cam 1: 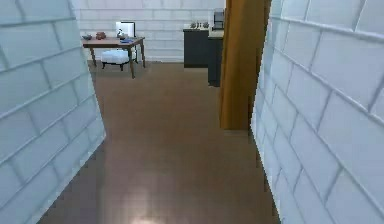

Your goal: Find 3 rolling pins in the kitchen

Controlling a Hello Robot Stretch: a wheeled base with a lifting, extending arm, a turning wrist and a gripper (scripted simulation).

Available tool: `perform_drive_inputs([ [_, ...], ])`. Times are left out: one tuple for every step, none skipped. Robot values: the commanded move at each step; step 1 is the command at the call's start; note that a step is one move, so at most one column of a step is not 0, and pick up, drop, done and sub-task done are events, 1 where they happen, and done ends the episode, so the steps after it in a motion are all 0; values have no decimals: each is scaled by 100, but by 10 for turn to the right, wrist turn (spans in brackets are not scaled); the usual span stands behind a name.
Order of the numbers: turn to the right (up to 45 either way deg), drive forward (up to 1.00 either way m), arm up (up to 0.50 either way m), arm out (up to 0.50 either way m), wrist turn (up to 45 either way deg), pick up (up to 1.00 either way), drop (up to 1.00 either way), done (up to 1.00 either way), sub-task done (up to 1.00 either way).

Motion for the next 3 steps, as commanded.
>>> perform_drive_inputs([
  [0, 100, 0, 0, 0, 0, 0, 0, 0],
  [0, 100, 0, 0, 0, 0, 0, 0, 0],
  [450, 0, 0, 0, 0, 0, 0, 0, 0],
])
